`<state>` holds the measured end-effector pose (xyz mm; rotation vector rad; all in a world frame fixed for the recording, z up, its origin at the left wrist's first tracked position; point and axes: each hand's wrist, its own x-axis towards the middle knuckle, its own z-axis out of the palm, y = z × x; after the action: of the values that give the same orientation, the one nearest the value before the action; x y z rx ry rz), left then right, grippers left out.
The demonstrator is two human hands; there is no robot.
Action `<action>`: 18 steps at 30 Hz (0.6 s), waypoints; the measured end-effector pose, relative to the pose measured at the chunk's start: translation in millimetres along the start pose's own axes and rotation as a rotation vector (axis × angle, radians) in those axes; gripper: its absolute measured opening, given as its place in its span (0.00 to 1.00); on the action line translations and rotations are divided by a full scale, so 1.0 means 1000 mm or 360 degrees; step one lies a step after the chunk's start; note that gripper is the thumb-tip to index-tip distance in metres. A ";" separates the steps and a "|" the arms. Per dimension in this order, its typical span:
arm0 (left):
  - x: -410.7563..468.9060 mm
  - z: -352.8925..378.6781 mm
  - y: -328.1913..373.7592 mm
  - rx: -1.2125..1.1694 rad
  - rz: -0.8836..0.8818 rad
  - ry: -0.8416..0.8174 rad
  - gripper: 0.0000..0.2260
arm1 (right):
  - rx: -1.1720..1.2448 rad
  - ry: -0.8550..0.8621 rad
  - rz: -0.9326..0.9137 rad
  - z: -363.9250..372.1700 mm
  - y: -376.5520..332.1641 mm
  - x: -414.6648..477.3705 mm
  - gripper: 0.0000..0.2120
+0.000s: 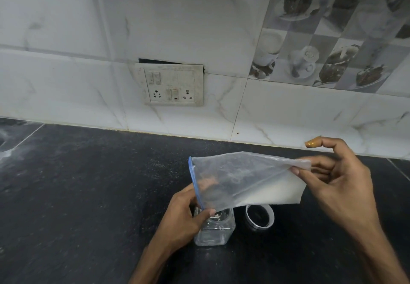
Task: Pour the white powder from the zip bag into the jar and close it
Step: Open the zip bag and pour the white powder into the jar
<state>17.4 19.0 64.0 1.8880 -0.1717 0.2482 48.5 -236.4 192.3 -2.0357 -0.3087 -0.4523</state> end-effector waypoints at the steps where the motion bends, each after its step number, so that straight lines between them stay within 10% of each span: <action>1: 0.000 0.000 -0.001 0.0010 -0.0001 0.0004 0.32 | -0.0013 0.0013 -0.0014 0.001 0.000 -0.001 0.24; 18: -0.001 0.006 -0.003 0.0023 0.0001 0.0005 0.30 | 0.0039 0.0078 -0.0020 -0.001 0.000 -0.006 0.21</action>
<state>17.6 14.3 59.3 1.9016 -0.1688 0.2531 42.9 -237.7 190.2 -1.9970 -0.2961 -0.5029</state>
